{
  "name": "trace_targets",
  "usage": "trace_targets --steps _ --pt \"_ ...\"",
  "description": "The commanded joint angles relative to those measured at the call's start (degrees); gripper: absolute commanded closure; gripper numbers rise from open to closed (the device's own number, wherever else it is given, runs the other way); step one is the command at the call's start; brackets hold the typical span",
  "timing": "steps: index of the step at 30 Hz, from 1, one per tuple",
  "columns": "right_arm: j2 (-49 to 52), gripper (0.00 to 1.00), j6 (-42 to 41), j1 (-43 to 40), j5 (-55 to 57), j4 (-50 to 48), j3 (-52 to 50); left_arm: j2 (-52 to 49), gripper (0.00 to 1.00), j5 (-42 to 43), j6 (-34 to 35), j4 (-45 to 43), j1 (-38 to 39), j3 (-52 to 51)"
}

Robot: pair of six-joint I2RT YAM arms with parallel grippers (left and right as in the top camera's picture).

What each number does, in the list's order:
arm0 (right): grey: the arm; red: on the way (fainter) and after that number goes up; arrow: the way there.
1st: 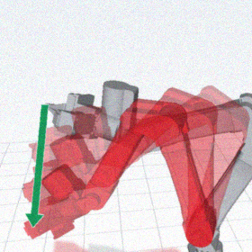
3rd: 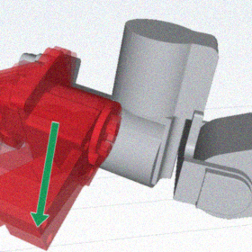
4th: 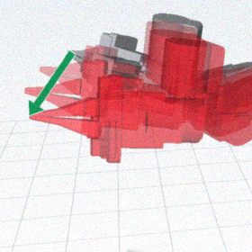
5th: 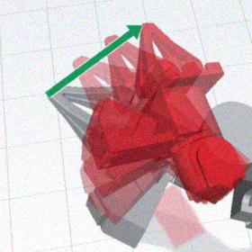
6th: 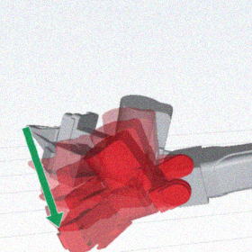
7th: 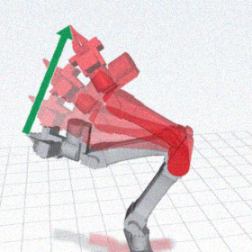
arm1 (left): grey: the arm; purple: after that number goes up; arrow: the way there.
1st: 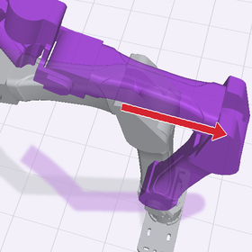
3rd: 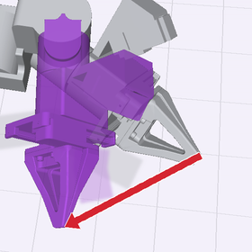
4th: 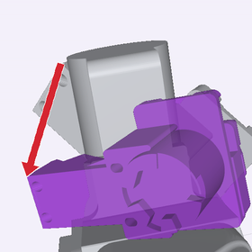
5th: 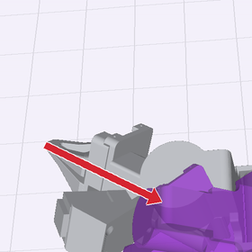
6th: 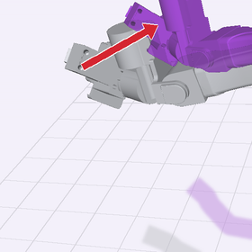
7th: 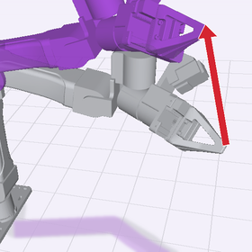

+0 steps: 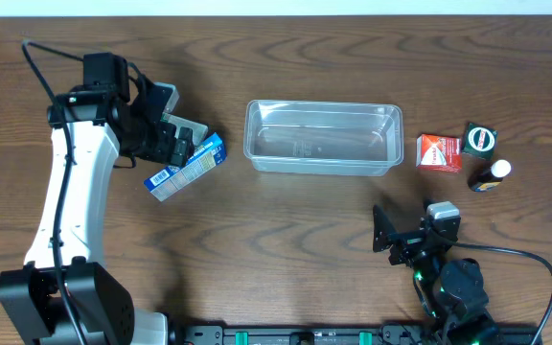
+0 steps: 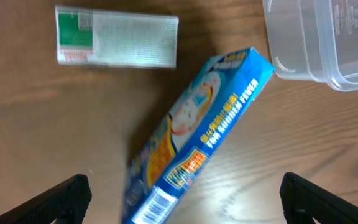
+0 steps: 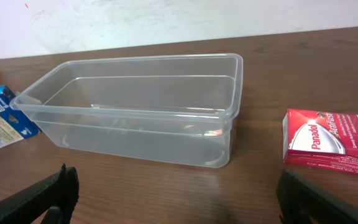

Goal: Pack container
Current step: 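Move the left gripper down onto the blue fever box and grasp it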

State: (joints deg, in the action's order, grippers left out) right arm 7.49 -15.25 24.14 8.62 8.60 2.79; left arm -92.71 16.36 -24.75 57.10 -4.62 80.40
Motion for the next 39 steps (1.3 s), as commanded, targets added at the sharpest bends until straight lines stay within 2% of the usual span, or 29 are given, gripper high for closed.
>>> trace_targets --steps 1,9,11,16,20,24,39 --pt "-0.09 0.01 0.74 0.26 0.17 -0.02 -0.22 -1.22 0.02 0.11 -8.66 -0.63 0.92 0.83" --pt "-0.09 0.01 0.74 0.26 0.17 -0.02 -0.22 -4.66 0.01 -0.39 -10.43 -0.68 3.85 0.7" --pt "-0.09 0.01 0.74 0.26 0.17 -0.02 -0.22 -5.84 0.04 -0.57 -11.19 -0.63 4.09 0.68" --pt "-0.09 0.01 0.74 0.26 0.17 -0.02 -0.22 -8.61 0.14 -1.01 -11.23 -0.39 4.09 0.59" --pt "-0.09 0.01 0.74 0.26 0.17 -0.02 -0.24 -9.97 0.32 -1.62 -11.23 -0.42 4.09 0.57" --pt "-0.09 0.01 0.74 0.26 0.17 -0.02 -0.24 -10.05 0.4 -1.6 -11.19 -0.37 4.09 0.55" --pt "-0.09 0.01 0.74 0.26 0.17 -0.02 -0.22 -10.05 0.45 -2.08 -11.21 -0.37 4.13 -3.39"
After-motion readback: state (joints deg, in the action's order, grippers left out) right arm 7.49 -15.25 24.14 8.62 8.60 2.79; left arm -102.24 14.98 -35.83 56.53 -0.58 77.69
